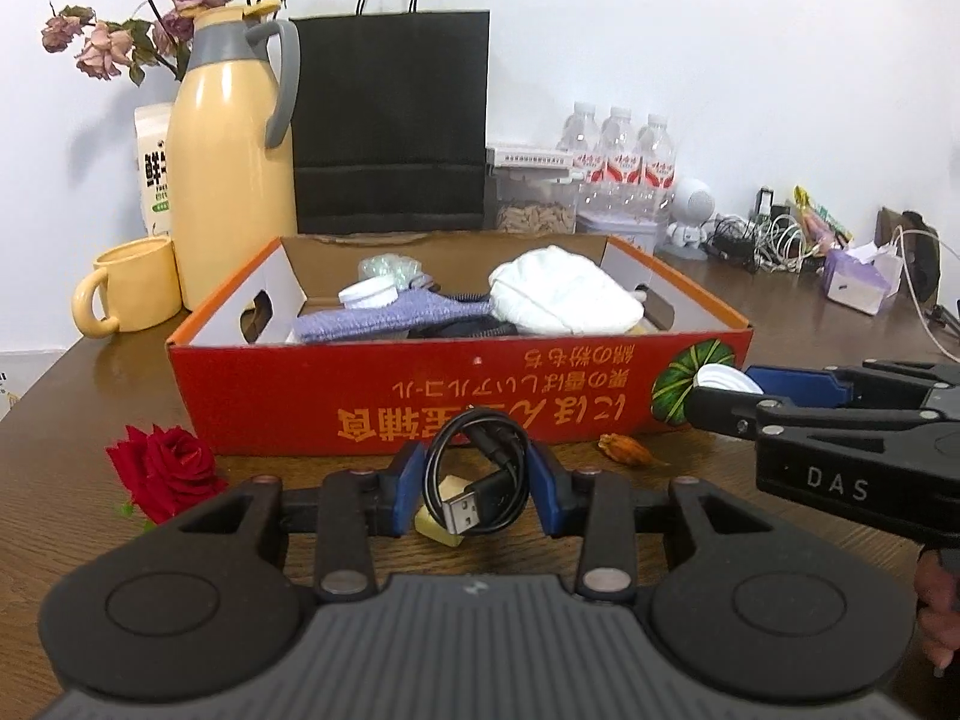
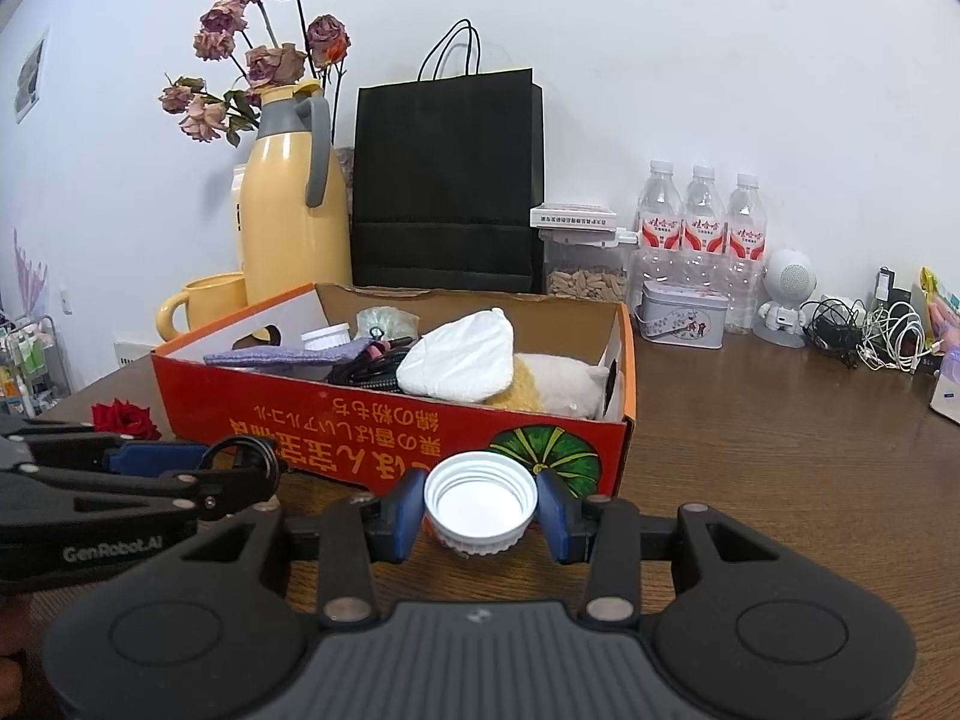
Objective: Organize objects
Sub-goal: 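Carry the white cap and black cable into the box and release both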
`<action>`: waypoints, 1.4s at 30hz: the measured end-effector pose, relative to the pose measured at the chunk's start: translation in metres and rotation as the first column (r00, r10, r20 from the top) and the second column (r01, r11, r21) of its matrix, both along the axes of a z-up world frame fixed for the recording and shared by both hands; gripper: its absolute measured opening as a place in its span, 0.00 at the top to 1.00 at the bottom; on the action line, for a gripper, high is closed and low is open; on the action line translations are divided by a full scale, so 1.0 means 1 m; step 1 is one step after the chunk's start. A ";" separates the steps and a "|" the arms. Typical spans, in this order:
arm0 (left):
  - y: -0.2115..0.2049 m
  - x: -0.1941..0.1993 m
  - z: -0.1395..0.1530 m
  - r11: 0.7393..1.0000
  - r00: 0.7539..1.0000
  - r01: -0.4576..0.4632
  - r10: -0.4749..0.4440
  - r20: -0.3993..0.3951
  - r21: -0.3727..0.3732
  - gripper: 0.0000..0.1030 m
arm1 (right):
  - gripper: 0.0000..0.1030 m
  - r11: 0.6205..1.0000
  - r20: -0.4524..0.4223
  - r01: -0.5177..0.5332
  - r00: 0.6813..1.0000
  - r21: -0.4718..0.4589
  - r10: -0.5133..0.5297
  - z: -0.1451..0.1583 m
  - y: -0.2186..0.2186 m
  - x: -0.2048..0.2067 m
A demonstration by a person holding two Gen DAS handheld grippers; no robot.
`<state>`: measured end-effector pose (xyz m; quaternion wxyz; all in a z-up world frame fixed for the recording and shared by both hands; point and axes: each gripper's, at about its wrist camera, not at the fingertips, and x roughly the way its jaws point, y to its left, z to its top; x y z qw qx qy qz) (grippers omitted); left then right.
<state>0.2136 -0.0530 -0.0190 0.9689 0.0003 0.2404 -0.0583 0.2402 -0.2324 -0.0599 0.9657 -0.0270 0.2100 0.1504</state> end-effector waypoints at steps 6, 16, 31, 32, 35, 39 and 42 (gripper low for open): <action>0.002 -0.006 0.021 1.000 0.998 0.010 -0.009 0.069 -0.018 0.63 | 0.62 1.000 0.062 -0.011 0.998 0.019 0.010 0.010 0.000 -0.008; 0.020 0.060 0.075 0.998 0.985 -0.050 0.053 0.166 -0.023 0.63 | 0.62 0.998 0.141 -0.039 0.989 -0.047 0.045 0.057 0.036 0.043; 0.034 0.137 0.049 0.992 0.990 -0.123 0.124 0.075 -0.015 0.28 | 0.62 0.999 0.033 0.032 0.999 -0.003 -0.032 0.035 0.058 0.129; 0.033 0.135 0.048 0.991 0.988 -0.132 0.132 0.080 -0.006 0.16 | 0.61 0.999 0.029 0.031 0.999 -0.009 -0.031 0.034 0.058 0.128; 0.031 0.130 0.047 0.984 0.976 -0.179 0.176 0.125 0.014 0.00 | 0.23 0.998 0.032 0.051 0.998 -0.019 -0.051 0.032 0.056 0.124; 0.031 0.130 0.048 0.985 0.978 -0.175 0.173 0.117 0.000 0.00 | 0.00 0.998 0.068 0.069 0.995 -0.015 -0.067 0.034 0.052 0.117; 0.030 0.130 0.048 0.984 0.977 -0.180 0.178 0.118 0.004 0.00 | 0.00 0.998 0.059 0.060 0.997 -0.010 -0.059 0.036 0.050 0.117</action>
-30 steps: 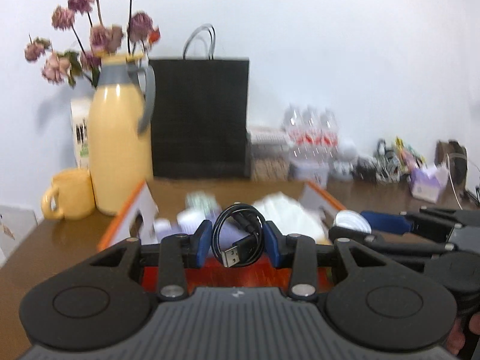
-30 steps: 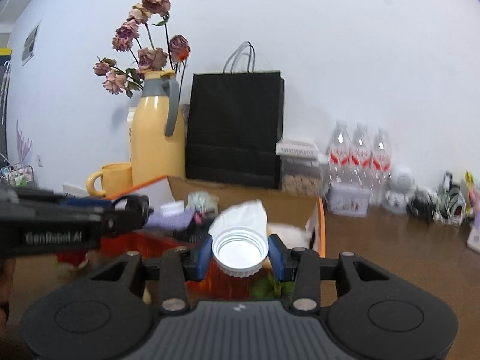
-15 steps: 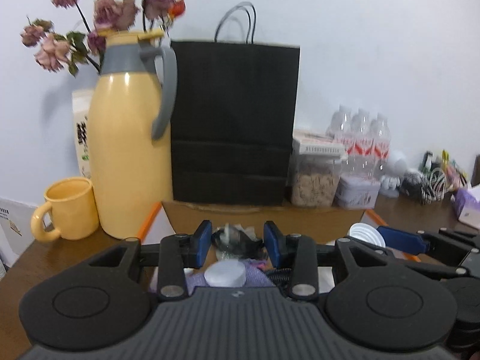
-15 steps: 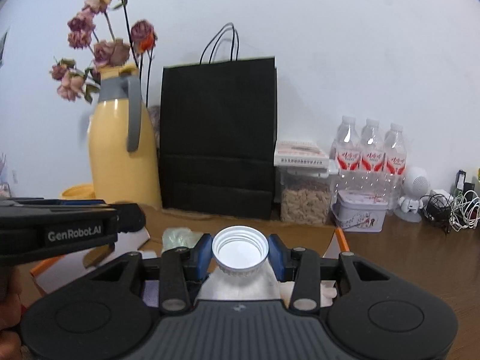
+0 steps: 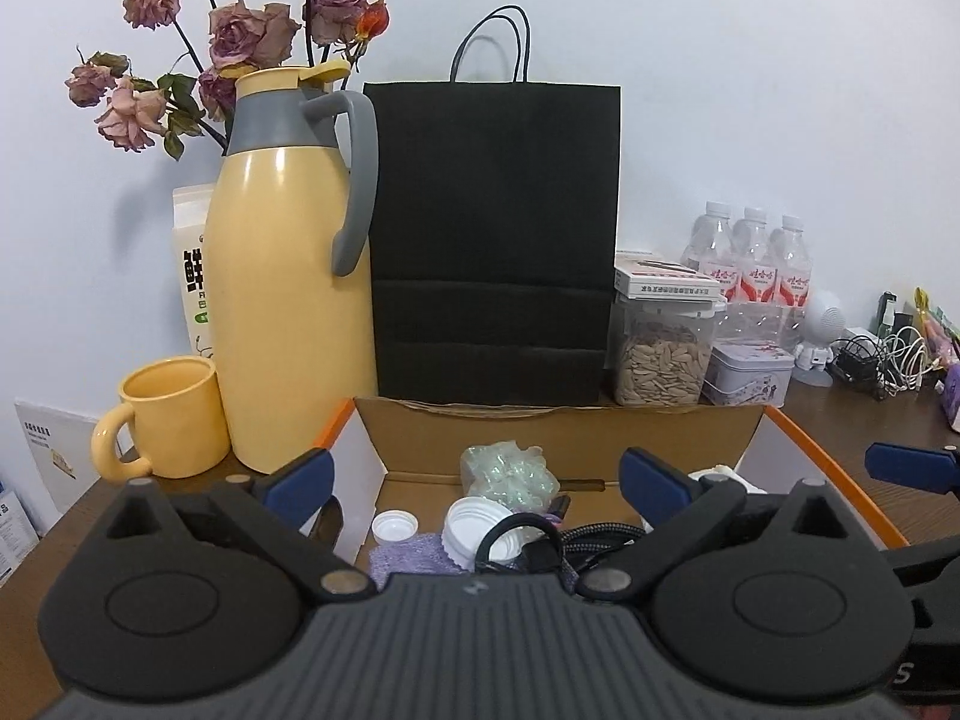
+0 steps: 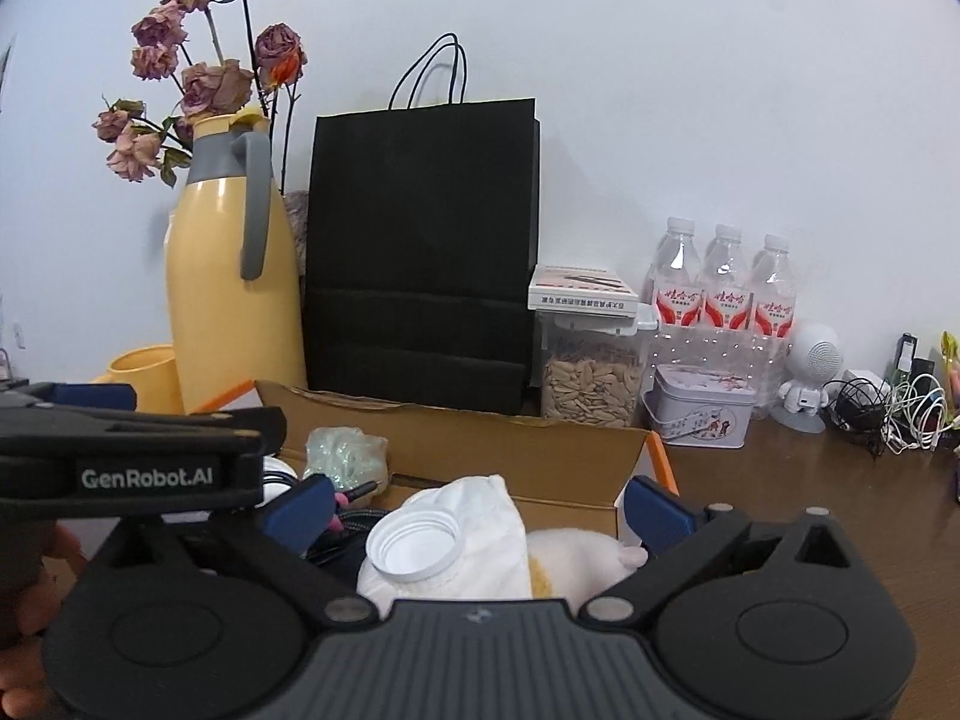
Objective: Organize objects
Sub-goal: 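Carry the white cap and black cable into the box and release both, then withdraw both tools from the box back over the table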
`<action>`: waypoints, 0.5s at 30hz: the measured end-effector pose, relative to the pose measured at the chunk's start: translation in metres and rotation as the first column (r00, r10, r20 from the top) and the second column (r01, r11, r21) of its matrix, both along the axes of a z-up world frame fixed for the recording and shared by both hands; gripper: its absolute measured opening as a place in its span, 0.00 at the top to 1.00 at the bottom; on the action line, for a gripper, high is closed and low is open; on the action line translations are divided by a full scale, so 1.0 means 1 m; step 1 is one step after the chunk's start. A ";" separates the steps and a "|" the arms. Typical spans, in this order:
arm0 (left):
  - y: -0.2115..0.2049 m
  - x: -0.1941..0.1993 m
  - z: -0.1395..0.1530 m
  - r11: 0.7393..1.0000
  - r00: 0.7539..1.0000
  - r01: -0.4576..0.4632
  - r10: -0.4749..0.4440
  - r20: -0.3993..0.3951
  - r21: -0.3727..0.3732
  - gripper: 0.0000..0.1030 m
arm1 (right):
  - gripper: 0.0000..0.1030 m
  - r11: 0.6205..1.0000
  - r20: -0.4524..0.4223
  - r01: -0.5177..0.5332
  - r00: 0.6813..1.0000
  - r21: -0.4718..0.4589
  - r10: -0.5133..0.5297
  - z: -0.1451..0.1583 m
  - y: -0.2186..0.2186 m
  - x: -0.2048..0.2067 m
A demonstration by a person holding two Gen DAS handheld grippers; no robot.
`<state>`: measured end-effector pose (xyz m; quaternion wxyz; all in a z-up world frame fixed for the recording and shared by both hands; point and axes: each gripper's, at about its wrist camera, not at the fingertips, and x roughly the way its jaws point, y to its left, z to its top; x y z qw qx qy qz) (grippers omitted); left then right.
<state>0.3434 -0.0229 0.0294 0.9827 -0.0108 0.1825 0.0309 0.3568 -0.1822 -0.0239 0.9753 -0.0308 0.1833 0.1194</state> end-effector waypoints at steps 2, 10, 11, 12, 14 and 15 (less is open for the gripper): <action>0.000 0.000 0.000 1.000 1.000 0.004 -0.004 -0.002 -0.003 0.00 | 0.00 1.000 0.000 -0.003 1.000 -0.001 0.003 0.000 0.000 0.000; -0.001 -0.009 0.009 1.000 1.000 0.016 -0.016 0.017 -0.017 0.00 | 0.00 1.000 0.011 -0.010 1.000 -0.002 0.010 0.005 -0.001 -0.006; -0.001 -0.013 0.011 1.000 1.000 0.019 -0.019 0.023 -0.021 0.00 | 0.00 1.000 0.017 -0.011 1.000 -0.001 0.011 0.007 -0.002 -0.009; -0.001 -0.017 0.014 0.999 0.999 0.023 -0.022 0.030 -0.027 0.00 | 0.00 1.000 0.023 -0.013 1.000 -0.002 0.013 0.009 -0.003 -0.012; 0.000 -0.027 0.020 0.999 0.999 0.034 -0.033 0.042 -0.033 0.00 | 0.00 1.000 0.037 -0.017 0.999 -0.005 0.018 0.013 -0.005 -0.019; 0.001 -0.032 0.022 0.999 0.998 0.039 -0.038 0.050 -0.033 0.00 | 0.00 1.000 0.042 -0.018 0.999 -0.005 0.018 0.015 -0.006 -0.023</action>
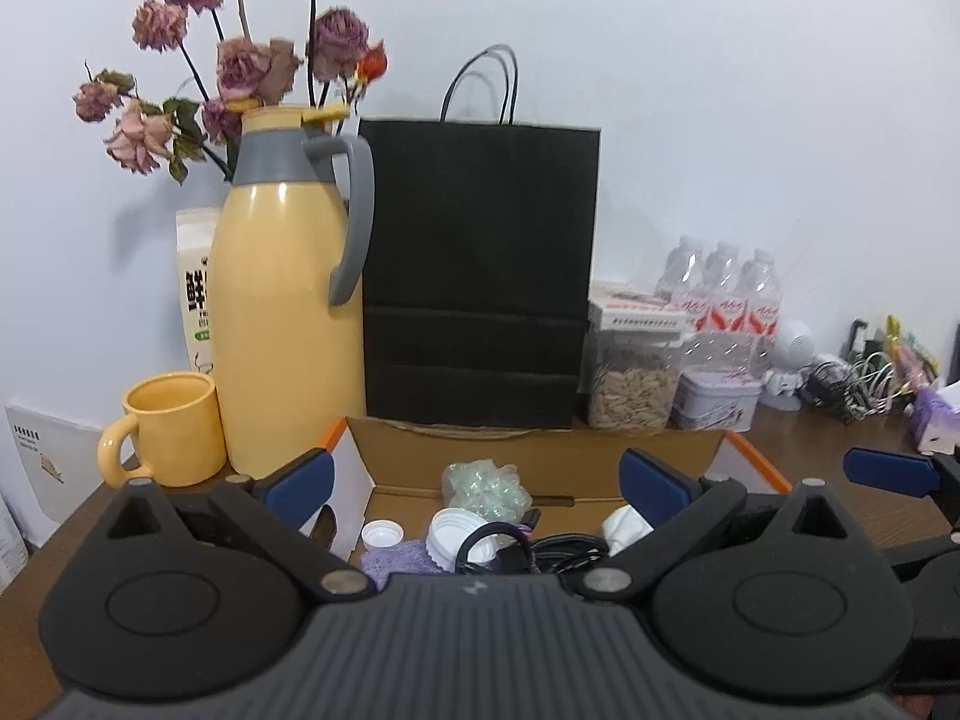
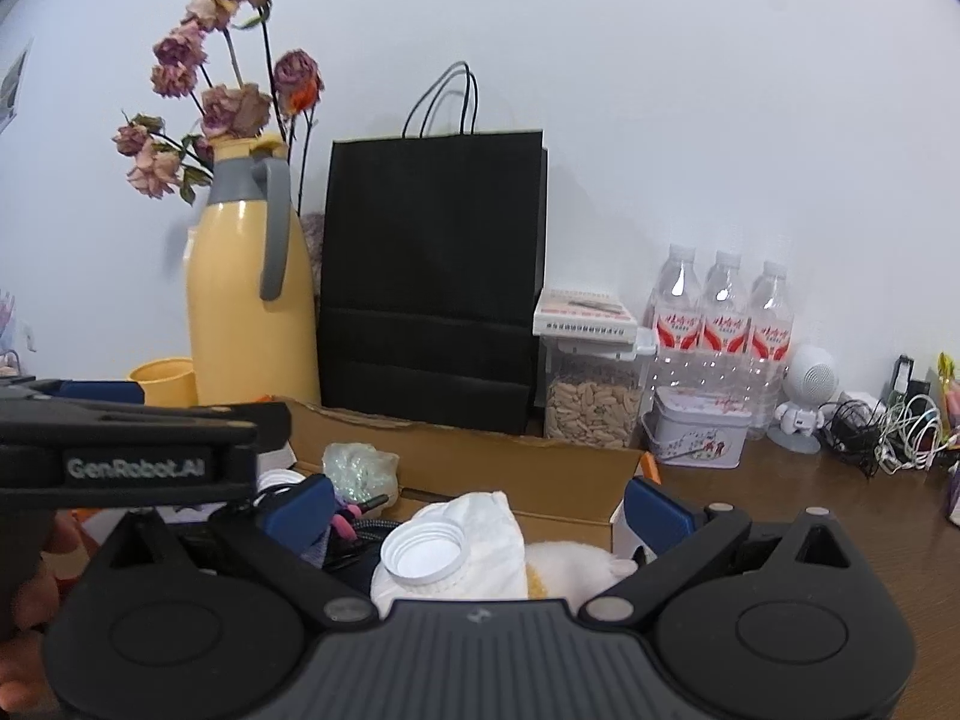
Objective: Organize objects
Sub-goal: 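Withdraw both tools from the box back over the table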
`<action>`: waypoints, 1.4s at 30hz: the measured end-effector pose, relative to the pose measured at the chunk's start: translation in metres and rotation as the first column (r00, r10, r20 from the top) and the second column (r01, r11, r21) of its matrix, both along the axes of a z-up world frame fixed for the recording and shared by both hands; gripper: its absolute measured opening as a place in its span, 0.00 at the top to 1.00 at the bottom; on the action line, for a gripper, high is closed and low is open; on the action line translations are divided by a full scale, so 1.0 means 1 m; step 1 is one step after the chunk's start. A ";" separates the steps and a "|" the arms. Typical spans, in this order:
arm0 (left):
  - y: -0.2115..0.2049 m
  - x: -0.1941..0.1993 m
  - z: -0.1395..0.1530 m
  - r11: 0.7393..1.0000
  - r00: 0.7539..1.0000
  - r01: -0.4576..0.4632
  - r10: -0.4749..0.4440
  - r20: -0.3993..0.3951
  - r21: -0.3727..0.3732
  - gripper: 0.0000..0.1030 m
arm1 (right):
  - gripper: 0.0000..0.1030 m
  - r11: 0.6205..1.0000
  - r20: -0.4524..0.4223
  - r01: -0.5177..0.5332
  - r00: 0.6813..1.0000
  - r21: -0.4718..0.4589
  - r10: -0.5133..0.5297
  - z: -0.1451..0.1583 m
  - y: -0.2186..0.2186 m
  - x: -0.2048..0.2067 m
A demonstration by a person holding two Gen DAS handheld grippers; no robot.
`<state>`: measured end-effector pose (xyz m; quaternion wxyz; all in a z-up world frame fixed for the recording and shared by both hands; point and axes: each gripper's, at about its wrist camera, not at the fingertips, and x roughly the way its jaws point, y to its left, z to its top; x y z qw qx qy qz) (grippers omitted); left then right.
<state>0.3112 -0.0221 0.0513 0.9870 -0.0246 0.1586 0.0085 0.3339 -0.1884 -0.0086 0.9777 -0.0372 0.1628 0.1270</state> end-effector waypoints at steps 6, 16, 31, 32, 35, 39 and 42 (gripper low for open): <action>0.006 -0.037 0.009 1.000 0.999 0.014 -0.014 0.049 0.003 0.00 | 0.00 1.000 0.031 -0.004 0.999 -0.012 0.004 0.008 -0.008 -0.032; 0.010 -0.085 -0.013 0.998 0.998 0.053 -0.054 0.015 0.036 0.00 | 0.00 0.997 -0.018 -0.032 0.999 -0.065 0.031 -0.017 -0.023 -0.079; 0.010 -0.098 -0.059 0.993 0.986 0.111 -0.105 -0.127 0.046 0.00 | 0.00 0.995 -0.185 -0.027 0.983 -0.100 0.008 -0.063 -0.031 -0.089; 0.010 -0.098 -0.059 0.993 0.986 0.113 -0.107 -0.128 0.044 0.00 | 0.00 0.994 -0.187 -0.027 0.982 -0.102 0.008 -0.064 -0.030 -0.088; 0.009 -0.098 -0.060 0.992 0.985 0.115 -0.108 -0.133 0.043 0.00 | 0.00 0.994 -0.188 -0.027 0.982 -0.103 0.007 -0.064 -0.029 -0.087; 0.010 -0.096 -0.061 0.993 0.984 0.113 -0.106 -0.141 0.042 0.00 | 0.00 0.994 -0.198 -0.024 0.980 -0.104 0.003 -0.067 -0.028 -0.084; 0.011 -0.095 -0.062 0.993 0.984 0.110 -0.103 -0.146 0.040 0.00 | 0.00 0.994 -0.205 -0.021 0.979 -0.104 -0.001 -0.068 -0.028 -0.081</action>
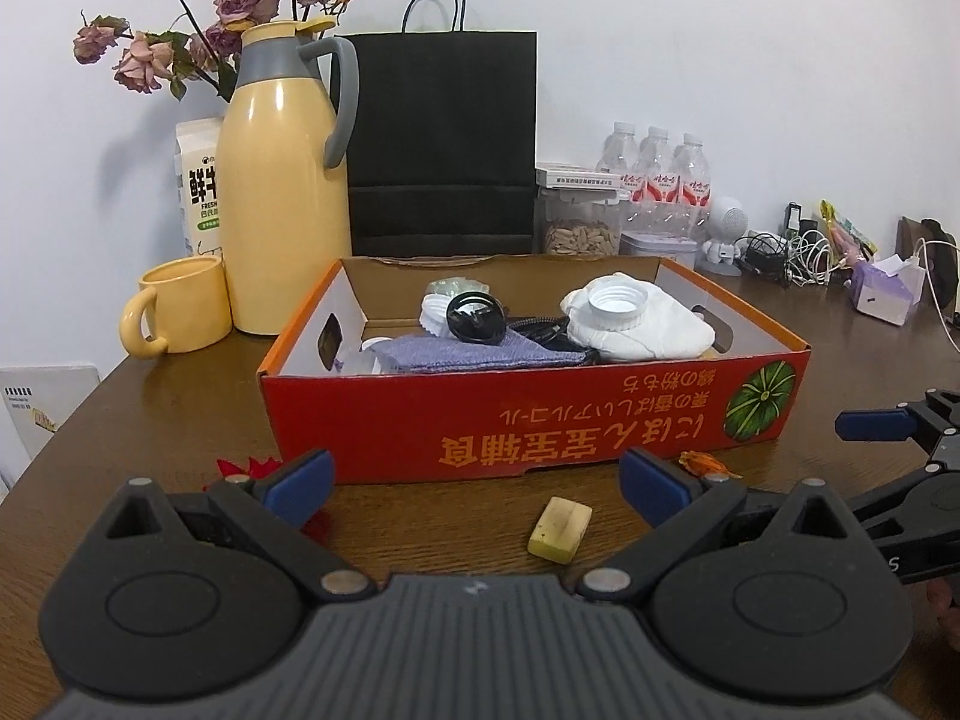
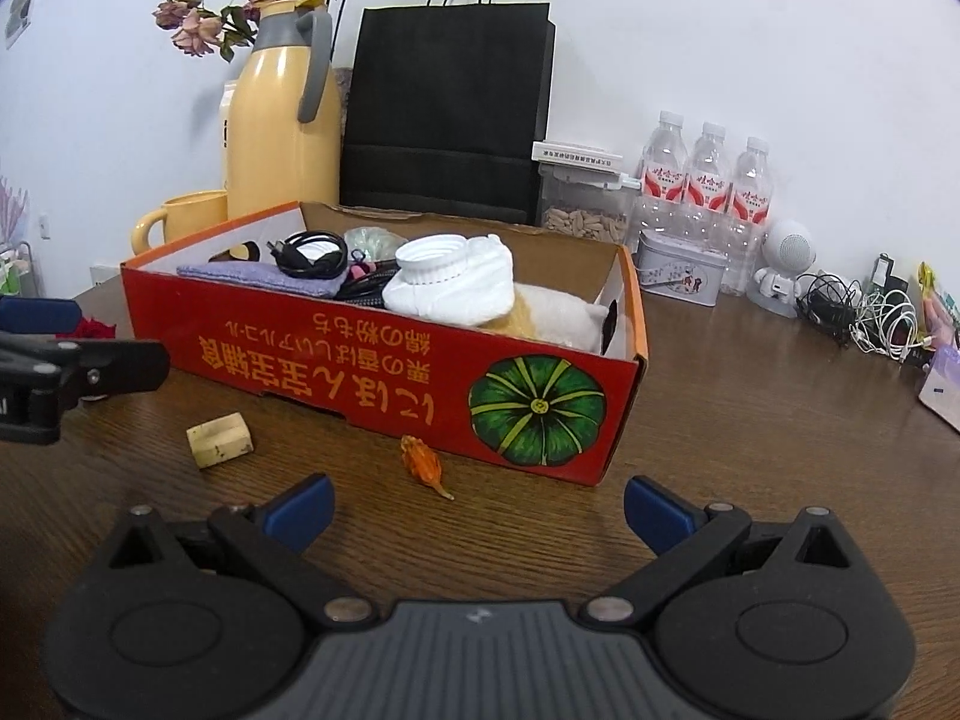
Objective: Organize objects
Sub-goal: 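Withdraw both tools from the box back over the table, then grasp the orange dried leaf with the right tool while the left tool grasps the yellow block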
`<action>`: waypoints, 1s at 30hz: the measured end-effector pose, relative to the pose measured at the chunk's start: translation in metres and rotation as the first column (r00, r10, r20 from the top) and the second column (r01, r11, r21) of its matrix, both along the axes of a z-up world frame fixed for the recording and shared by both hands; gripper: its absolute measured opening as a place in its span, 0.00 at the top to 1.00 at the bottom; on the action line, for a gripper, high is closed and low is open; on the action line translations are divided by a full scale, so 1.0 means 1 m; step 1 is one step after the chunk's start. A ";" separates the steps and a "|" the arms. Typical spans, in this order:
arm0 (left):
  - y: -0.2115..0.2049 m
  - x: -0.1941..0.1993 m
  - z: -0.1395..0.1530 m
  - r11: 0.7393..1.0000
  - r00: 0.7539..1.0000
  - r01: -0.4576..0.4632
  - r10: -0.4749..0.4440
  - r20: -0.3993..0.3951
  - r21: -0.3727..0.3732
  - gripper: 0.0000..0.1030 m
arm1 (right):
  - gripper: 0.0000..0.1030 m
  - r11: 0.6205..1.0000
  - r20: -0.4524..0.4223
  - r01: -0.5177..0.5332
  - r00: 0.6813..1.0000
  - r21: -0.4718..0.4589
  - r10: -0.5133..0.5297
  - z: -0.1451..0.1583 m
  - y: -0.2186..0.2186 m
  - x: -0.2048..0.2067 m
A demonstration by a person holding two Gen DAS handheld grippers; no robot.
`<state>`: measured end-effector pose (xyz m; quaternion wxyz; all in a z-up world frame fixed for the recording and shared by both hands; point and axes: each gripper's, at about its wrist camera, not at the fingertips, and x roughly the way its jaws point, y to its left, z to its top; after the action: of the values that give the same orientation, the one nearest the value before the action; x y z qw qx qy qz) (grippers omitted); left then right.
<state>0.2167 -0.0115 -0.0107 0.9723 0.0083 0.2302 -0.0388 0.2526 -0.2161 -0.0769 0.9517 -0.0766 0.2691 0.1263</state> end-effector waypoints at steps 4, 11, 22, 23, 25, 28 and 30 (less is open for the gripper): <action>0.001 0.002 -0.001 1.000 1.000 -0.006 0.006 -0.009 0.000 0.00 | 0.00 1.000 -0.005 0.007 1.000 -0.003 -0.007 -0.001 0.000 0.001; 0.003 0.004 -0.003 1.000 1.000 -0.017 0.017 -0.022 -0.001 0.00 | 0.09 1.000 -0.033 0.016 0.999 0.002 -0.016 -0.004 0.000 0.009; 0.005 0.003 -0.001 1.000 1.000 -0.015 0.015 -0.020 -0.011 0.00 | 0.66 0.998 -0.097 -0.027 0.995 0.048 0.031 -0.008 0.019 0.035; 0.005 0.003 -0.001 1.000 1.000 -0.015 0.015 -0.021 -0.012 0.00 | 0.78 0.998 -0.100 -0.032 0.994 0.062 0.038 -0.008 0.020 0.036; 0.005 0.003 -0.001 1.000 1.000 -0.014 0.014 -0.022 -0.012 0.00 | 0.88 0.997 -0.100 -0.041 0.994 0.070 0.048 -0.008 0.021 0.036; 0.005 0.004 -0.002 1.000 1.000 -0.015 0.014 -0.025 -0.011 0.00 | 0.88 0.997 -0.091 -0.047 0.994 0.066 0.053 -0.008 0.021 0.032; 0.005 0.005 -0.003 1.000 0.999 -0.017 0.016 -0.030 -0.010 0.00 | 0.88 0.997 -0.072 -0.047 0.996 0.067 0.051 -0.006 0.020 0.029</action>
<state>0.2212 -0.0066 -0.0134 0.9691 0.0009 0.2446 -0.0320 0.2820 -0.1958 -0.0832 0.9398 -0.0474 0.2978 0.1610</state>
